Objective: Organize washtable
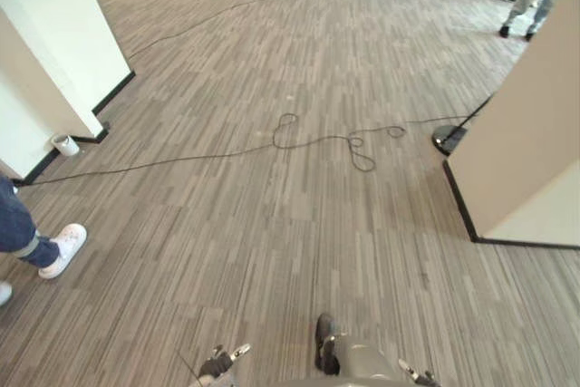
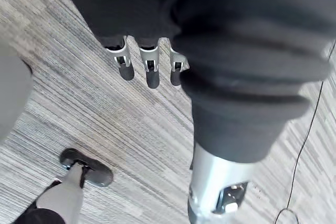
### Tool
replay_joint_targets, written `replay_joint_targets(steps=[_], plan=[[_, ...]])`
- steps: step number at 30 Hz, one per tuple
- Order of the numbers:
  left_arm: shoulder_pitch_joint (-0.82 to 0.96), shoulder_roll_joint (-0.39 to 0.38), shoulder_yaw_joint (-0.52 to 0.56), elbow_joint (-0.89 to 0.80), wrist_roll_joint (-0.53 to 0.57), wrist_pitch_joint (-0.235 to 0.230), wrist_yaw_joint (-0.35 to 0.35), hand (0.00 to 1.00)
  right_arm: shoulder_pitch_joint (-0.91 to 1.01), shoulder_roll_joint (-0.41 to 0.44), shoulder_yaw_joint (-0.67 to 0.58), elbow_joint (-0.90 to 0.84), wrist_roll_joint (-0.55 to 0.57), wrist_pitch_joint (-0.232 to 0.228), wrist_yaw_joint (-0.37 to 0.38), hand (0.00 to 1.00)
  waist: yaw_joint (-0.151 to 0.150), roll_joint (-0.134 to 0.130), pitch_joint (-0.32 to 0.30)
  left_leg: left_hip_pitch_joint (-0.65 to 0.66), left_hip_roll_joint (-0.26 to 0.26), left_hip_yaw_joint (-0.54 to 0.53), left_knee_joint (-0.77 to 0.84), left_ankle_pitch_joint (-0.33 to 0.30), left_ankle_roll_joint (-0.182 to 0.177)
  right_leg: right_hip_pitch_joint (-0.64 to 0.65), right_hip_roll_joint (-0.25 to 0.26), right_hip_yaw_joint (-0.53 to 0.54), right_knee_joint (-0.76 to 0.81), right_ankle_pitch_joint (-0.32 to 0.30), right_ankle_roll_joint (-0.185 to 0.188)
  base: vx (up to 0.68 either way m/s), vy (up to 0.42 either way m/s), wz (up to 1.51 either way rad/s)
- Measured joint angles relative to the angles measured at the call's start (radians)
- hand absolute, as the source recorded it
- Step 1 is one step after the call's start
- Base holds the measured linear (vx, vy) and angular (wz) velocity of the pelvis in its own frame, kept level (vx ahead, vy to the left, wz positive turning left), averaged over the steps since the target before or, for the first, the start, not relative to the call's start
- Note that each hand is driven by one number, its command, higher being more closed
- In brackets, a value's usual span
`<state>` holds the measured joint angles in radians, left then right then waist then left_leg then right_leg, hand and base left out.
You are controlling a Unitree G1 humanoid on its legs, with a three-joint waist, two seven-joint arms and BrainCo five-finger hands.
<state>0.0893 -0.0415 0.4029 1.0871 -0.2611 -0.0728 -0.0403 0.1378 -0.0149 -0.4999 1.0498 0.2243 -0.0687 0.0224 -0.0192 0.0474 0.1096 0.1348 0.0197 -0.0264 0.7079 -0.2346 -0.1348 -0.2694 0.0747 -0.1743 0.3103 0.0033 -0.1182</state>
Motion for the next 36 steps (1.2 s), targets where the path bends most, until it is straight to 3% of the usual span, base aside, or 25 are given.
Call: replay_joint_targets(steps=[1, 3, 4, 5, 6, 7, 8, 9, 10, 11, 12, 14, 16, 18, 19, 21, 23, 26, 27, 30, 31, 32, 36], plan=[[0.000, -0.015, 0.045, -0.016, 0.000, 0.001, 0.000, 0.00, -0.014, -0.004, 0.006, -0.017, 0.000, 0.000, -0.002, 0.00, 0.017, 0.022, 0.009, -0.132, 0.049, 0.007, 0.285, 0.015, -0.038, 0.066, 0.047, 0.031, -0.029, -0.032, -0.013, 0.65, -0.066, -0.62], [0.002, -0.010, 0.052, -0.021, -0.003, 0.003, 0.000, 0.00, -0.035, 0.006, 0.009, -0.013, 0.000, 0.001, -0.006, 0.00, 0.034, 0.007, 0.023, -0.205, 0.098, 0.031, 0.395, 0.010, -0.028, 0.160, 0.075, 0.072, -0.067, -0.042, -0.026, 0.65, -0.055, -0.65], [0.005, 0.001, 0.050, -0.033, -0.003, 0.000, 0.000, 0.00, -0.047, 0.027, 0.029, -0.012, 0.000, 0.001, -0.011, 0.00, 0.041, -0.019, 0.033, -0.251, 0.126, 0.050, 0.391, -0.018, 0.019, 0.239, 0.076, 0.117, -0.102, -0.042, -0.026, 0.63, -0.038, -0.58], [0.006, 0.008, 0.050, -0.039, -0.003, -0.004, 0.000, 0.00, -0.056, 0.040, 0.029, -0.010, 0.000, 0.001, -0.013, 0.00, 0.043, -0.030, 0.038, -0.268, 0.139, 0.061, 0.368, -0.031, 0.041, 0.274, 0.071, 0.133, -0.118, -0.042, -0.025, 0.56, 0.007, -0.62], [0.006, 0.015, 0.049, -0.048, -0.008, -0.008, -0.001, 0.00, -0.072, 0.049, 0.029, 0.005, -0.003, -0.001, -0.019, 0.00, 0.054, -0.047, 0.041, -0.295, 0.146, 0.073, 0.270, -0.053, 0.076, 0.328, 0.053, 0.166, -0.139, -0.048, -0.016, 0.50, 0.071, -0.73], [0.005, 0.013, 0.043, -0.057, -0.013, -0.014, -0.001, 0.00, -0.080, 0.053, 0.029, 0.007, -0.005, -0.001, -0.020, 0.00, 0.064, -0.064, 0.043, -0.319, 0.144, 0.072, 0.127, -0.055, 0.079, 0.361, 0.029, 0.200, -0.142, -0.068, 0.018, 0.48, 0.102, -0.78], [0.005, 0.012, 0.039, -0.056, -0.015, -0.016, 0.000, 0.00, -0.086, 0.054, 0.029, 0.011, -0.008, -0.001, -0.020, 0.00, 0.066, -0.062, 0.041, -0.328, 0.135, 0.060, 0.023, -0.052, 0.075, 0.379, 0.017, 0.212, -0.147, -0.083, 0.043, 0.51, 0.198, -0.77], [0.011, 0.013, 0.033, -0.053, -0.015, -0.017, 0.001, 0.00, -0.090, 0.048, 0.029, 0.027, -0.022, -0.004, -0.020, 0.00, 0.065, -0.053, 0.028, -0.328, 0.121, 0.031, -0.185, -0.036, 0.058, 0.394, -0.003, 0.217, -0.164, -0.115, 0.074, 0.45, 0.240, -0.83], [0.016, 0.007, 0.027, -0.046, -0.016, -0.020, 0.002, 0.00, -0.088, 0.026, 0.036, 0.040, -0.033, -0.004, -0.019, 0.00, 0.068, -0.029, 0.017, -0.332, 0.118, -0.015, -0.374, 0.037, 0.033, 0.402, -0.009, 0.230, -0.167, -0.169, 0.078, 0.44, 0.268, -0.78], [0.015, 0.004, 0.027, -0.036, -0.018, -0.021, 0.003, 0.00, -0.087, 0.014, 0.039, 0.045, -0.036, -0.003, -0.018, 0.00, 0.068, -0.011, 0.016, -0.337, 0.121, -0.028, -0.399, 0.088, 0.036, 0.408, -0.006, 0.236, -0.163, -0.185, 0.085, 0.34, 0.313, -0.84], [0.016, -0.002, 0.033, -0.009, -0.024, -0.020, 0.006, 0.00, -0.072, 0.001, 0.038, 0.057, -0.039, -0.001, -0.020, 0.00, 0.068, 0.003, 0.002, -0.324, 0.115, -0.037, -0.389, 0.192, 0.037, 0.414, -0.010, 0.261, -0.130, -0.219, 0.109, 0.29, 0.281, -0.49], [0.015, 0.034, 0.035, 0.000, -0.020, -0.022, 0.006, 0.00, -0.047, 0.032, 0.040, 0.067, -0.034, -0.001, -0.016, 0.00, 0.064, -0.055, -0.015, -0.268, 0.075, 0.029, -0.429, 0.177, 0.064, 0.406, -0.075, 0.284, -0.069, -0.244, 0.139, 0.36, 0.303, -0.51], [0.008, 0.055, 0.027, 0.009, -0.020, -0.021, 0.006, 0.00, -0.046, 0.051, 0.051, 0.068, -0.038, -0.003, -0.005, 0.00, 0.072, -0.085, -0.016, -0.223, 0.057, 0.087, -0.469, 0.162, 0.089, 0.354, -0.102, 0.303, 0.046, -0.243, 0.143, 0.27, 0.265, -0.70], [0.003, 0.060, 0.021, 0.013, -0.019, -0.020, 0.017, 0.00, -0.040, 0.049, 0.064, 0.072, -0.032, -0.004, 0.004, 0.00, 0.087, -0.092, -0.011, -0.131, 0.047, 0.140, -0.542, 0.158, 0.110, 0.261, -0.122, 0.285, 0.234, -0.244, 0.177, 0.16, 0.225, -0.76], [0.003, 0.060, 0.011, 0.015, -0.018, -0.020, 0.022, 0.00, -0.041, 0.042, 0.080, 0.071, -0.029, -0.006, 0.004, 0.00, 0.085, -0.090, -0.012, -0.104, 0.048, 0.145, -0.563, 0.157, 0.111, 0.254, -0.127, 0.255, 0.243, -0.255, 0.172, 0.14, 0.198, -0.40], [0.001, 0.064, -0.018, 0.023, -0.010, -0.022, 0.020, 0.00, -0.040, 0.040, 0.118, 0.065, -0.028, -0.023, 0.004, 0.00, 0.057, -0.092, -0.017, -0.067, 0.045, 0.148, -0.610, 0.159, 0.113, 0.253, -0.128, 0.207, 0.136, -0.248, 0.165, 0.08, 0.151, 0.12], [0.002, 0.066, -0.018, 0.024, -0.008, -0.021, 0.020, 0.00, -0.038, 0.041, 0.117, 0.068, -0.028, -0.024, 0.004, 0.00, 0.060, -0.099, -0.022, -0.059, 0.024, 0.146, -0.638, 0.164, 0.118, 0.241, -0.135, 0.209, 0.026, -0.173, 0.155, 0.12, 0.042, 0.15], [0.020, 0.051, -0.012, 0.050, -0.006, -0.021, 0.021, 0.00, -0.024, 0.025, 0.116, 0.079, -0.035, -0.021, 0.003, 0.00, 0.062, -0.077, -0.086, -0.043, 0.005, 0.151, -0.713, 0.188, 0.106, 0.254, -0.145, 0.214, -0.100, -0.143, 0.165, 0.22, -0.023, -0.07], [0.021, 0.042, -0.012, 0.058, -0.006, -0.021, 0.021, 0.00, -0.024, 0.016, 0.112, 0.080, -0.034, -0.025, 0.002, 0.00, 0.060, -0.056, -0.086, -0.031, 0.013, 0.153, -0.731, 0.191, 0.103, 0.267, -0.136, 0.213, -0.123, -0.136, 0.161, 0.16, -0.056, -0.11], [0.020, 0.034, -0.019, 0.072, -0.002, -0.021, 0.021, 0.00, -0.026, 0.005, 0.114, 0.087, -0.035, -0.025, 0.000, 0.00, 0.059, -0.047, -0.090, -0.009, 0.021, 0.151, -0.748, 0.191, 0.102, 0.290, -0.120, 0.210, -0.143, -0.134, 0.159, 0.11, -0.059, -0.03], [0.020, 0.034, -0.022, 0.072, -0.002, -0.021, 0.021, 0.00, -0.028, 0.003, 0.116, 0.097, -0.035, -0.025, 0.000, 0.00, 0.059, -0.049, -0.090, 0.003, 0.029, 0.148, -0.754, 0.190, 0.101, 0.306, -0.111, 0.207, -0.156, -0.133, 0.157, 0.06, -0.045, 0.03], [0.008, 0.074, -0.082, 0.071, -0.004, -0.023, 0.020, 0.00, -0.053, -0.012, 0.188, 0.141, -0.026, -0.025, 0.003, 0.00, 0.050, -0.083, -0.071, -0.001, -0.008, 0.130, -0.760, 0.197, 0.112, 0.318, -0.141, 0.196, -0.207, -0.107, 0.173, 0.04, -0.033, 0.02], [0.009, 0.074, -0.082, 0.071, -0.004, -0.023, 0.020, 0.00, -0.055, -0.012, 0.188, 0.141, -0.026, -0.025, 0.003, 0.00, 0.046, -0.083, -0.072, -0.001, -0.009, 0.129, -0.760, 0.197, 0.112, 0.318, -0.141, 0.195, -0.207, -0.107, 0.173, 0.00, 0.000, 0.00]])
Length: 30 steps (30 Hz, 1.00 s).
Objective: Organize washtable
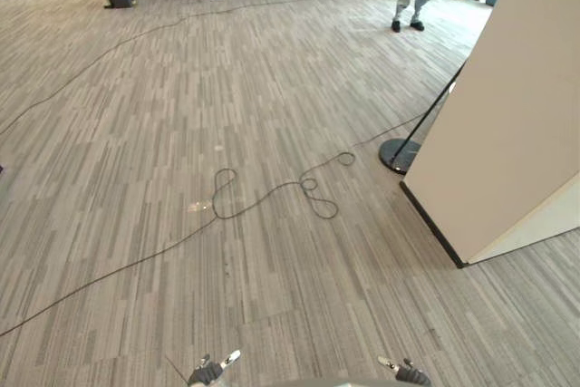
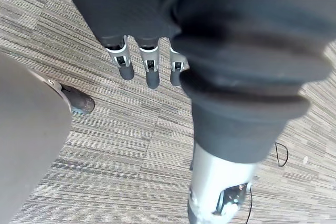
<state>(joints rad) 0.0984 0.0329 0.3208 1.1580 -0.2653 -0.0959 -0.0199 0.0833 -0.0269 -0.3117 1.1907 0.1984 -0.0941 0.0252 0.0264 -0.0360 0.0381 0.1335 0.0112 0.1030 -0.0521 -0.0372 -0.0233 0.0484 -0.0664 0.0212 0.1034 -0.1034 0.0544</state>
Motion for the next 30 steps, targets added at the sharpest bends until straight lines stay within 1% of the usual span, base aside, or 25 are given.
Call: replay_joint_targets(steps=[4, 8, 9, 11, 12, 13, 15, 16, 17, 18, 19, 20, 21, 22, 23, 24, 25, 26, 27, 28, 29, 30], plan=[[0.002, 0.000, 0.000, 0.000, 0.000, 0.000, -0.001, 0.00, -0.004, 0.001, -0.003, 0.000, 0.000, 0.000, 0.000, 0.00, -0.009, 0.000, 0.000, -0.007, 0.001, -0.004, 0.000, 0.000, 0.000, -0.003, -0.001, -0.006, -0.003, 0.000, 0.000, 0.00, 0.000, 0.02], [0.002, -0.001, 0.005, 0.000, 0.000, -0.002, -0.002, 0.00, -0.004, 0.002, -0.010, 0.001, 0.001, 0.000, 0.000, 0.00, -0.006, -0.003, 0.000, -0.025, 0.003, -0.008, 0.000, 0.000, 0.000, -0.018, -0.002, -0.013, -0.011, 0.000, 0.000, 0.00, -0.003, 0.04], [0.002, -0.001, 0.011, 0.000, 0.001, -0.002, -0.002, 0.00, -0.005, 0.004, -0.017, 0.001, 0.001, 0.001, 0.001, 0.00, -0.005, -0.007, 0.000, -0.032, 0.002, -0.011, -0.001, 0.000, 0.000, -0.018, -0.003, -0.018, -0.021, 0.001, 0.001, 0.03, -0.007, 0.06], [0.002, -0.002, 0.045, 0.000, 0.002, -0.002, -0.003, 0.00, -0.009, 0.010, -0.028, 0.002, -0.001, 0.003, 0.001, 0.00, -0.001, -0.011, 0.002, -0.042, -0.002, -0.017, 0.000, -0.004, 0.004, -0.019, -0.006, -0.024, -0.033, 0.001, 0.002, 0.05, 0.001, 0.10], [-0.001, -0.001, 0.051, -0.001, 0.002, -0.002, -0.003, 0.00, -0.012, 0.011, -0.028, 0.002, -0.005, 0.005, 0.001, 0.00, 0.006, -0.014, 0.002, -0.055, -0.005, -0.021, 0.008, -0.009, 0.010, -0.021, -0.008, -0.032, -0.040, 0.001, 0.003, 0.07, 0.013, 0.20], [-0.005, -0.001, 0.067, -0.005, 0.004, -0.002, -0.003, 0.00, -0.011, 0.012, -0.026, 0.002, -0.010, 0.007, 0.001, 0.00, 0.016, -0.018, 0.006, -0.080, -0.011, -0.029, 0.038, -0.028, 0.017, -0.023, -0.022, -0.047, -0.041, -0.003, 0.010, 0.08, 0.025, 0.27], [-0.005, 0.001, 0.075, -0.012, 0.005, -0.001, -0.002, 0.00, -0.015, 0.014, -0.023, 0.001, -0.011, 0.008, 0.001, 0.00, 0.017, -0.025, 0.013, -0.113, -0.023, -0.048, 0.102, -0.072, 0.031, -0.024, -0.041, -0.076, -0.021, -0.035, 0.035, 0.12, 0.046, 0.44], [-0.005, 0.003, 0.080, -0.019, 0.008, -0.001, -0.002, 0.00, -0.015, 0.017, -0.022, -0.003, -0.011, 0.007, 0.001, 0.00, 0.016, -0.031, 0.017, -0.134, -0.040, -0.065, 0.161, -0.114, 0.042, -0.027, -0.063, -0.104, 0.024, -0.079, 0.066, 0.21, 0.090, 0.71], [-0.009, 0.006, 0.083, -0.020, 0.023, -0.001, -0.001, 0.00, -0.011, 0.018, -0.018, -0.005, -0.010, 0.007, 0.002, 0.00, 0.015, -0.036, 0.021, -0.135, -0.058, -0.082, 0.200, -0.150, 0.060, -0.023, -0.091, -0.125, 0.111, -0.112, 0.102, 0.18, 0.088, 0.62], [-0.012, 0.005, 0.084, -0.019, 0.033, 0.000, 0.000, 0.00, -0.011, 0.016, -0.007, -0.006, -0.008, 0.007, 0.003, 0.00, 0.017, -0.031, 0.028, -0.130, -0.059, -0.091, 0.210, -0.165, 0.069, -0.044, -0.097, -0.128, 0.188, -0.126, 0.123, 0.14, 0.084, 0.47], [-0.012, 0.001, 0.086, -0.019, 0.048, 0.001, 0.000, 0.00, -0.016, 0.013, 0.011, -0.026, -0.004, 0.004, 0.008, 0.00, 0.019, -0.021, 0.042, -0.100, -0.067, -0.108, 0.228, -0.184, 0.084, -0.112, -0.109, -0.123, 0.406, -0.121, 0.122, 0.17, 0.140, 0.36], [-0.013, 0.006, 0.093, -0.018, 0.068, 0.003, 0.000, 0.00, -0.020, 0.015, 0.016, -0.042, 0.002, -0.005, 0.021, 0.00, 0.014, -0.010, 0.069, -0.048, -0.070, -0.128, 0.238, -0.207, 0.105, -0.192, -0.119, -0.088, 0.630, -0.087, 0.098, 0.23, 0.143, 0.33], [-0.012, 0.012, 0.105, -0.018, 0.085, 0.005, 0.000, 0.00, -0.020, 0.009, 0.017, -0.043, 0.005, -0.010, 0.023, 0.00, 0.012, -0.013, 0.072, -0.019, -0.069, -0.132, 0.241, -0.222, 0.119, -0.222, -0.106, -0.061, 0.708, -0.107, 0.084, 0.36, 0.163, 0.26], [-0.007, 0.015, 0.125, -0.017, 0.102, 0.007, 0.002, 0.00, -0.019, 0.010, 0.023, -0.044, 0.019, -0.012, 0.023, 0.00, 0.018, -0.025, 0.077, 0.021, -0.061, -0.142, 0.240, -0.246, 0.129, -0.278, -0.059, -0.042, 0.791, -0.173, 0.056, 0.35, 0.100, 0.21], [-0.002, 0.016, 0.156, -0.009, 0.109, 0.009, 0.000, 0.00, -0.018, 0.015, 0.038, -0.056, 0.037, -0.016, 0.022, 0.00, 0.016, -0.028, 0.079, 0.048, -0.047, -0.156, 0.224, -0.260, 0.137, -0.330, -0.005, -0.055, 0.787, -0.203, 0.020, 0.33, 0.102, 0.26], [-0.008, 0.017, 0.168, -0.007, 0.115, 0.011, 0.000, 0.00, -0.014, 0.018, 0.038, -0.068, 0.039, -0.017, 0.022, 0.00, 0.015, -0.031, 0.081, 0.062, -0.041, -0.168, 0.214, -0.263, 0.139, -0.360, 0.021, -0.064, 0.765, -0.209, 0.016, 0.37, 0.096, 0.50], [-0.014, 0.017, 0.184, -0.005, 0.128, 0.012, 0.001, 0.00, -0.011, 0.022, 0.037, -0.083, 0.053, -0.022, 0.022, 0.00, 0.008, -0.033, 0.084, 0.094, -0.033, -0.201, 0.181, -0.266, 0.145, -0.420, 0.070, -0.084, 0.694, -0.209, 0.010, 0.35, 0.061, 0.56], [-0.016, 0.017, 0.185, 0.000, 0.134, 0.012, 0.001, 0.00, -0.013, 0.021, 0.037, -0.089, 0.065, -0.023, 0.022, 0.00, -0.001, -0.030, 0.085, 0.105, -0.025, -0.221, 0.168, -0.269, 0.149, -0.445, 0.095, -0.088, 0.643, -0.201, 0.000, 0.50, 0.047, 0.98], [-0.019, 0.017, 0.188, 0.004, 0.160, 0.014, 0.001, 0.00, -0.014, 0.022, 0.038, -0.116, 0.075, -0.027, 0.021, 0.00, -0.026, -0.021, 0.093, 0.130, -0.007, -0.269, 0.142, -0.271, 0.154, -0.483, 0.130, -0.098, 0.520, -0.153, -0.035, 0.55, 0.009, 1.20], [-0.026, 0.018, 0.187, 0.007, 0.170, 0.016, 0.001, 0.00, -0.016, 0.024, 0.040, -0.126, 0.077, -0.032, 0.020, 0.00, -0.039, -0.023, 0.106, 0.163, -0.006, -0.306, 0.130, -0.271, 0.153, -0.504, 0.156, -0.107, 0.390, -0.076, -0.045, 0.59, -0.003, 1.20], [-0.030, 0.023, 0.187, 0.006, 0.174, 0.019, 0.001, 0.00, -0.015, 0.026, 0.044, -0.128, 0.077, -0.033, 0.020, 0.00, -0.037, -0.031, 0.108, 0.176, -0.015, -0.318, 0.134, -0.271, 0.153, -0.503, 0.156, -0.103, 0.333, -0.035, -0.051, 0.66, -0.024, 1.08], [-0.029, 0.026, 0.187, -0.002, 0.190, 0.026, 0.003, 0.00, -0.003, 0.041, 0.043, -0.139, 0.079, -0.032, 0.018, 0.00, -0.038, -0.045, 0.106, 0.209, -0.036, -0.332, 0.146, -0.272, 0.150, -0.502, 0.149, -0.100, 0.255, 0.075, -0.097, 0.72, -0.043, 0.98]])
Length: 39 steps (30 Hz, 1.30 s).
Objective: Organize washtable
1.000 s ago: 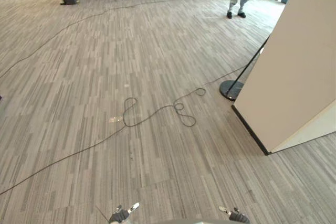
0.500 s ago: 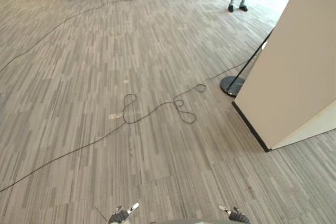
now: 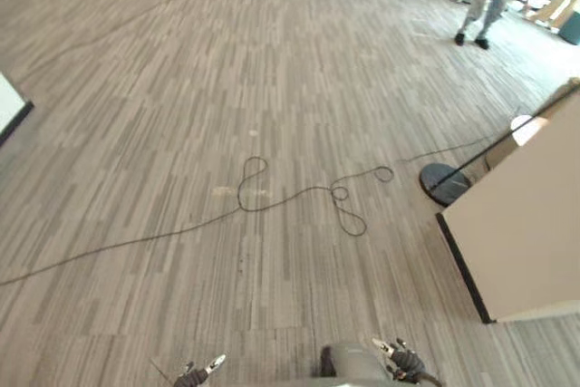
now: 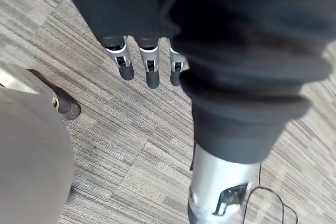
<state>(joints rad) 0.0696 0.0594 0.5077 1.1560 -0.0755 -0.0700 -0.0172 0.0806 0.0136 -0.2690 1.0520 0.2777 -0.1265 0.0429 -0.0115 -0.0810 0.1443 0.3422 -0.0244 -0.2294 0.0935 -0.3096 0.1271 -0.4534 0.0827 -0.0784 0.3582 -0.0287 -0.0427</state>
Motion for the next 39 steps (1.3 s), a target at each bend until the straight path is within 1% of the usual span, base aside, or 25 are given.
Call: replay_joint_targets(steps=[1, 3, 4, 5, 7, 8, 9, 10, 11, 13, 14, 15, 16, 19, 20, 22, 24, 26, 27, 30, 32, 33, 37, 38, 39], plan=[[-0.009, -0.025, -0.002, -0.005, 0.006, 0.007, 0.000, 0.00, 0.006, -0.006, -0.007, -0.022, -0.005, 0.000, 0.002, 0.00, -0.007, 0.031, -0.006, 0.020, 0.011, -0.013, 0.042, -0.002, -0.004, 0.012, 0.000, -0.010, 0.056, 0.048, -0.033, 0.83, -0.044, 0.84], [-0.018, -0.061, -0.006, -0.013, 0.007, 0.006, -0.003, 0.00, 0.006, -0.021, -0.004, -0.045, -0.034, 0.002, 0.006, 0.00, 0.002, 0.067, -0.024, -0.034, 0.024, 0.019, 0.182, 0.031, -0.058, 0.039, 0.012, -0.036, 0.064, -0.004, -0.048, 0.75, -0.016, 0.23], [-0.027, -0.088, 0.001, -0.019, 0.007, 0.007, -0.004, 0.00, 0.006, -0.031, 0.008, -0.060, -0.053, 0.008, 0.006, 0.00, 0.000, 0.100, -0.018, -0.156, 0.026, 0.071, 0.481, 0.115, -0.184, 0.110, 0.044, -0.026, 0.014, -0.030, -0.057, 0.70, 0.017, -0.17], [-0.026, -0.092, 0.006, -0.028, 0.003, 0.006, -0.006, 0.00, 0.005, -0.037, 0.013, -0.064, -0.053, 0.013, 0.003, 0.00, 0.007, 0.110, -0.014, -0.223, 0.037, 0.075, 0.631, 0.151, -0.246, 0.146, 0.061, -0.014, -0.014, -0.032, -0.061, 0.70, 0.029, -0.33], [-0.030, -0.102, 0.013, -0.062, -0.044, 0.007, -0.002, 0.00, 0.002, -0.035, 0.013, -0.055, -0.052, 0.027, -0.018, 0.00, 0.023, 0.109, 0.003, -0.391, 0.088, 0.135, 1.007, 0.138, -0.264, 0.297, 0.101, 0.019, -0.076, -0.037, -0.069, 0.63, 0.019, -0.34], [-0.029, -0.094, 0.006, -0.078, -0.063, 0.004, -0.002, 0.00, 0.005, -0.027, 0.016, -0.052, -0.050, 0.028, -0.024, 0.00, 0.033, 0.092, 0.013, -0.444, 0.106, 0.154, 1.078, 0.129, -0.249, 0.374, 0.101, 0.033, -0.099, -0.041, -0.076, 0.70, 0.038, -0.19], [-0.026, -0.087, -0.001, -0.098, -0.095, -0.004, 0.000, 0.00, 0.003, -0.016, 0.028, -0.052, -0.042, 0.027, -0.038, 0.00, 0.044, 0.073, 0.015, -0.516, 0.131, 0.179, 1.094, 0.101, -0.203, 0.457, 0.088, 0.064, -0.129, -0.041, -0.076, 0.52, 0.078, -0.25], [-0.026, -0.081, -0.009, -0.105, -0.121, -0.015, 0.004, 0.00, 0.001, -0.008, 0.038, -0.050, -0.029, 0.025, -0.045, 0.00, 0.058, 0.052, 0.008, -0.577, 0.156, 0.206, 1.027, 0.064, -0.173, 0.509, 0.070, 0.095, -0.148, -0.042, -0.072, 0.48, 0.089, -0.38], [-0.025, -0.081, -0.013, -0.108, -0.139, -0.022, 0.007, 0.00, -0.008, -0.002, 0.039, -0.045, -0.013, 0.024, -0.049, 0.00, 0.068, 0.048, 0.008, -0.602, 0.169, 0.211, 0.966, 0.041, -0.173, 0.531, 0.059, 0.110, -0.152, -0.044, -0.067, 0.42, 0.125, -0.70], [-0.030, -0.083, -0.038, -0.114, -0.177, -0.035, 0.021, 0.00, -0.042, 0.015, 0.039, -0.050, 0.035, 0.015, -0.062, 0.00, 0.086, 0.045, 0.005, -0.636, 0.187, 0.190, 0.607, 0.029, -0.188, 0.582, 0.020, 0.156, -0.155, -0.092, 0.007, 0.42, 0.226, -0.87], [-0.022, -0.085, -0.049, -0.104, -0.196, -0.036, 0.022, 0.00, -0.052, 0.013, 0.041, -0.057, 0.057, 0.010, -0.062, 0.00, 0.086, 0.071, -0.013, -0.640, 0.197, 0.138, 0.387, 0.065, -0.210, 0.598, 0.009, 0.178, -0.159, -0.139, 0.018, 0.37, 0.295, -0.88], [-0.016, -0.088, -0.063, -0.097, -0.204, -0.036, 0.025, 0.00, -0.055, 0.013, 0.041, -0.059, 0.070, 0.005, -0.063, 0.00, 0.089, 0.085, -0.025, -0.641, 0.198, 0.115, 0.302, 0.100, -0.218, 0.601, 0.002, 0.191, -0.158, -0.175, 0.018, 0.38, 0.371, -1.11], [-0.002, -0.099, -0.083, -0.080, -0.222, -0.037, 0.030, 0.00, -0.056, 0.011, 0.038, -0.056, 0.079, -0.002, -0.066, 0.00, 0.100, 0.110, -0.042, -0.637, 0.185, 0.105, 0.285, 0.271, -0.260, 0.607, -0.016, 0.225, -0.146, -0.234, 0.041, 0.39, 0.417, -0.83], [-0.006, -0.050, -0.103, -0.047, -0.229, -0.047, 0.034, 0.00, -0.047, 0.044, 0.029, -0.041, 0.104, -0.002, -0.075, 0.00, 0.087, 0.042, -0.066, -0.595, 0.127, 0.214, 0.282, 0.226, -0.202, 0.579, -0.112, 0.326, -0.080, -0.230, 0.065, 0.38, 0.410, -0.57], [-0.006, -0.044, -0.101, -0.043, -0.230, -0.044, 0.030, 0.00, -0.045, 0.046, 0.022, -0.041, 0.104, -0.002, -0.075, 0.00, 0.087, 0.035, -0.069, -0.581, 0.123, 0.238, 0.281, 0.217, -0.188, 0.568, -0.122, 0.343, -0.062, -0.224, 0.075, 0.34, 0.423, -0.82], [-0.003, -0.036, -0.100, -0.022, -0.224, -0.047, 0.025, 0.00, -0.052, 0.050, -0.008, -0.036, 0.103, -0.005, -0.081, 0.00, 0.087, 0.027, -0.069, -0.487, 0.111, 0.334, 0.242, 0.194, -0.160, 0.544, -0.139, 0.401, 0.043, -0.203, 0.104, 0.21, 0.274, -0.97], [0.001, -0.041, -0.100, -0.018, -0.202, -0.047, 0.024, 0.00, -0.049, 0.051, -0.006, -0.036, 0.099, -0.005, -0.081, 0.00, 0.086, 0.038, -0.064, -0.410, 0.109, 0.392, 0.207, 0.181, -0.143, 0.497, -0.139, 0.400, 0.177, -0.158, 0.113, 0.11, 0.203, -0.92], [0.001, -0.051, -0.099, -0.020, -0.182, -0.044, 0.020, 0.00, -0.027, 0.057, -0.010, -0.036, 0.083, -0.003, -0.082, 0.00, 0.083, 0.050, -0.064, -0.360, 0.108, 0.407, 0.176, 0.170, -0.127, 0.435, -0.144, 0.328, 0.317, -0.090, 0.110, 0.06, 0.175, -0.46], [0.004, -0.052, -0.072, -0.019, -0.167, -0.045, 0.018, 0.00, -0.017, 0.054, -0.024, -0.032, 0.071, -0.006, -0.080, 0.00, 0.080, 0.046, -0.061, -0.318, 0.106, 0.413, 0.147, 0.165, -0.120, 0.409, -0.175, 0.221, 0.372, -0.130, 0.100, 0.03, 0.096, -0.12], [0.007, -0.051, -0.061, -0.021, -0.145, -0.046, 0.018, 0.00, -0.009, 0.050, -0.047, -0.013, 0.065, -0.008, -0.078, 0.00, 0.081, 0.041, -0.064, -0.289, 0.106, 0.403, 0.107, 0.158, -0.114, 0.400, -0.174, 0.112, 0.313, -0.195, 0.096, 0.00, 0.018, 0.05], [0.010, -0.049, -0.059, -0.023, -0.146, -0.049, 0.017, 0.00, -0.002, 0.034, -0.051, 0.007, 0.065, -0.013, -0.068, 0.00, 0.079, 0.034, -0.069, -0.289, 0.094, 0.389, 0.092, 0.160, -0.126, 0.408, -0.149, 0.081, 0.094, -0.185, 0.092, 0.00, -0.055, 0.21], [0.012, -0.041, -0.059, -0.025, -0.145, -0.050, 0.017, 0.00, 0.005, 0.028, -0.054, 0.026, 0.064, -0.014, -0.062, 0.00, 0.077, 0.010, -0.077, -0.295, 0.066, 0.378, 0.087, 0.161, -0.136, 0.414, -0.153, 0.084, -0.004, -0.165, 0.077, 0.10, -0.100, 0.42], [0.032, -0.093, -0.023, -0.030, -0.136, -0.055, 0.019, 0.00, 0.049, -0.011, -0.121, 0.070, 0.073, -0.002, -0.065, 0.00, 0.078, 0.067, -0.101, -0.324, 0.093, 0.322, 0.124, 0.155, -0.175, 0.435, -0.135, 0.040, -0.067, -0.174, 0.066, 0.15, -0.090, 0.28], [0.033, -0.107, -0.020, -0.041, -0.137, -0.059, 0.018, 0.00, 0.046, -0.019, -0.115, 0.060, 0.071, -0.005, -0.064, 0.00, 0.076, 0.087, -0.100, -0.388, 0.117, 0.308, 0.243, 0.115, -0.204, 0.443, -0.112, 0.025, -0.085, -0.172, 0.064, 0.12, -0.068, 0.16], [0.033, -0.111, -0.019, -0.049, -0.142, -0.059, 0.018, 0.00, 0.046, -0.019, -0.115, 0.060, 0.071, -0.005, -0.065, 0.00, 0.078, 0.087, -0.099, -0.415, 0.127, 0.302, 0.298, 0.105, -0.213, 0.453, -0.105, 0.021, -0.087, -0.171, 0.061, 0.13, -0.058, 0.20]])
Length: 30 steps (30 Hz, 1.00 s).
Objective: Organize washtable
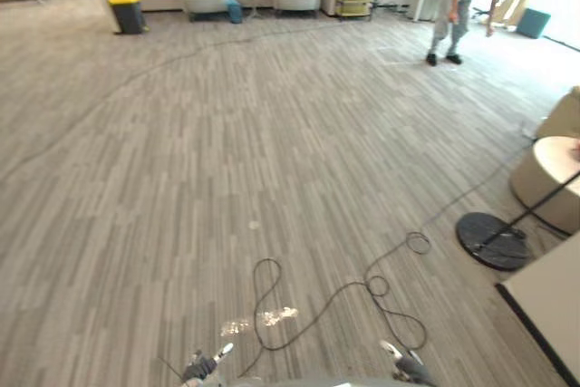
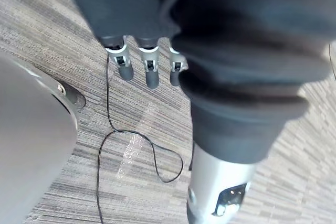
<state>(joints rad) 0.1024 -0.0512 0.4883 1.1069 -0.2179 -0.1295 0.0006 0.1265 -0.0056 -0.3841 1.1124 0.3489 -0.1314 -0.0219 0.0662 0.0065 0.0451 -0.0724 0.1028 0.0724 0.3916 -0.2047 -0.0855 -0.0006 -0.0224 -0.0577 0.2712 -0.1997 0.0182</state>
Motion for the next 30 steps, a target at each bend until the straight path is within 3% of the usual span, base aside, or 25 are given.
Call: replay_joint_targets(steps=[2, 6, 9, 10, 11, 12, 13, 15, 18, 20, 21, 22, 24, 25, 26, 27, 29, 30], plan=[[0.002, -0.003, 0.019, -0.017, -0.019, -0.010, 0.000, 0.00, -0.008, 0.012, 0.000, 0.000, 0.002, -0.001, -0.002, 0.00, 0.005, -0.016, 0.009, -0.072, 0.032, -0.010, 0.172, -0.014, -0.007, 0.052, 0.008, -0.020, -0.028, 0.004, -0.006, 0.15, -0.002, 0.14], [0.007, 0.022, -0.003, -0.002, -0.090, -0.012, 0.004, 0.00, -0.046, 0.019, 0.000, 0.002, 0.003, -0.013, -0.002, 0.00, 0.002, -0.023, 0.011, -0.071, 0.055, 0.019, 0.144, -0.031, 0.017, 0.072, -0.027, -0.008, -0.041, 0.002, -0.004, 0.11, 0.127, -0.09], [0.000, 0.051, -0.059, -0.008, -0.135, -0.029, 0.025, 0.00, -0.055, 0.014, 0.003, 0.010, 0.003, -0.016, -0.007, 0.00, 0.002, -0.049, 0.026, -0.110, 0.071, -0.026, 0.038, -0.023, 0.017, 0.075, -0.111, -0.018, -0.045, -0.015, 0.043, 0.08, 0.254, 0.21], [0.005, 0.051, -0.090, -0.007, -0.140, -0.035, 0.041, 0.00, -0.053, -0.005, 0.021, 0.013, 0.003, -0.017, -0.019, 0.00, 0.000, -0.030, 0.029, -0.109, 0.085, -0.057, -0.041, -0.012, 0.006, 0.082, -0.129, -0.023, -0.045, -0.029, 0.080, 0.11, 0.378, 0.24], [0.007, 0.048, -0.099, -0.006, -0.147, -0.036, 0.047, 0.00, -0.051, -0.020, 0.034, 0.013, 0.002, -0.017, -0.023, 0.00, 0.000, -0.016, 0.033, -0.105, 0.095, -0.055, -0.062, 0.043, -0.044, 0.086, -0.135, -0.024, -0.042, -0.041, 0.103, 0.10, 0.441, 0.24], [0.007, 0.059, -0.107, -0.006, -0.162, -0.037, 0.052, 0.00, -0.050, -0.019, 0.051, 0.029, 0.002, -0.015, -0.026, 0.00, 0.002, -0.026, 0.036, -0.100, 0.055, -0.038, -0.057, 0.064, -0.041, 0.097, -0.175, -0.017, -0.040, -0.052, 0.119, 0.16, 0.405, 0.29], [0.007, 0.087, -0.130, -0.006, -0.162, -0.046, 0.065, 0.00, -0.055, -0.005, 0.084, 0.039, -0.006, -0.015, -0.023, 0.00, 0.000, -0.058, 0.032, -0.100, 0.022, -0.038, -0.048, 0.051, -0.022, 0.112, -0.189, 0.005, -0.054, -0.048, 0.114, 0.18, 0.355, 0.31], [0.006, 0.106, -0.135, -0.005, -0.143, -0.048, 0.080, 0.00, -0.074, 0.010, 0.088, 0.044, -0.006, -0.014, -0.025, 0.00, 0.003, -0.077, 0.033, -0.129, 0.004, -0.038, 0.029, 0.013, -0.012, 0.127, -0.203, 0.009, -0.075, -0.022, 0.112, 0.19, 0.279, 0.17], [0.009, 0.114, -0.135, 0.006, -0.123, -0.043, 0.089, 0.00, -0.107, 0.007, 0.088, 0.045, -0.006, -0.017, -0.030, 0.00, 0.005, -0.075, 0.032, -0.140, -0.012, -0.013, 0.119, -0.034, 0.016, 0.154, -0.226, 0.038, -0.100, 0.029, 0.169, 0.13, 0.271, -0.02], [0.001, 0.112, -0.144, 0.035, -0.099, -0.041, 0.088, 0.00, -0.130, -0.004, 0.088, 0.042, -0.006, -0.018, -0.030, 0.00, 0.004, -0.056, 0.020, -0.136, -0.017, 0.000, 0.129, -0.059, 0.030, 0.147, -0.235, 0.064, -0.085, 0.065, 0.195, 0.08, 0.256, -0.23], [0.003, 0.111, -0.158, 0.046, -0.084, -0.039, 0.088, 0.00, -0.135, -0.010, 0.088, 0.040, -0.006, -0.019, -0.030, 0.00, 0.005, -0.043, 0.020, -0.121, -0.021, 0.016, 0.115, -0.066, 0.041, 0.123, -0.242, 0.090, -0.046, 0.079, 0.196, 0.06, 0.258, -0.46], [0.017, 0.111, -0.186, 0.060, -0.031, -0.030, 0.087, 0.00, -0.130, -0.014, 0.088, 0.037, -0.005, -0.019, -0.030, 0.00, 0.002, -0.025, 0.011, -0.086, -0.042, 0.038, 0.064, -0.068, 0.055, 0.037, -0.257, 0.139, 0.093, 0.098, 0.185, 0.06, 0.294, -0.52], [0.017, 0.125, -0.229, 0.079, 0.002, -0.023, 0.087, 0.00, -0.111, -0.016, 0.090, 0.022, -0.005, -0.017, -0.031, 0.00, 0.000, -0.016, 0.014, -0.050, -0.060, 0.060, 0.005, -0.065, 0.066, -0.063, -0.258, 0.180, 0.271, 0.156, 0.101, 0.04, 0.245, -0.32], [0.028, 0.134, -0.268, 0.079, 0.037, -0.010, 0.087, 0.00, -0.087, -0.022, 0.099, -0.014, 0.003, -0.020, -0.031, 0.00, -0.007, -0.001, 0.014, 0.011, -0.083, 0.069, -0.067, -0.051, 0.096, -0.145, -0.258, 0.199, 0.416, 0.249, -0.013, 0.06, 0.213, -0.09], [0.032, 0.134, -0.284, 0.079, 0.037, -0.004, 0.081, 0.00, -0.081, -0.025, 0.111, -0.022, 0.004, -0.020, -0.031, 0.00, -0.024, 0.005, 0.016, 0.037, -0.089, 0.071, -0.091, -0.046, 0.107, -0.167, -0.257, 0.199, 0.468, 0.249, -0.026, 0.08, 0.223, 0.02], [0.040, 0.147, -0.294, 0.079, 0.037, 0.000, 0.065, 0.00, -0.076, -0.025, 0.128, -0.032, 0.004, -0.021, -0.029, 0.00, -0.037, -0.001, 0.025, 0.066, -0.095, 0.069, -0.121, -0.032, 0.129, -0.197, -0.231, 0.190, 0.544, 0.167, 0.011, 0.13, 0.120, 0.16], [0.034, 0.160, -0.293, 0.078, 0.038, 0.004, 0.059, 0.00, -0.069, -0.020, 0.159, -0.031, 0.003, -0.021, -0.022, 0.00, -0.052, -0.016, 0.024, 0.116, -0.090, 0.063, -0.167, -0.017, 0.125, -0.216, -0.169, 0.110, 0.529, 0.033, 0.032, 0.14, 0.049, 0.16], [0.032, 0.158, -0.293, 0.078, 0.037, 0.004, 0.057, 0.00, -0.066, -0.020, 0.160, -0.029, 0.003, -0.021, -0.021, 0.00, -0.051, -0.019, 0.024, 0.127, -0.084, 0.062, -0.178, -0.013, 0.122, -0.212, -0.146, 0.077, 0.481, 0.007, 0.038, 0.16, -0.026, 0.08]])
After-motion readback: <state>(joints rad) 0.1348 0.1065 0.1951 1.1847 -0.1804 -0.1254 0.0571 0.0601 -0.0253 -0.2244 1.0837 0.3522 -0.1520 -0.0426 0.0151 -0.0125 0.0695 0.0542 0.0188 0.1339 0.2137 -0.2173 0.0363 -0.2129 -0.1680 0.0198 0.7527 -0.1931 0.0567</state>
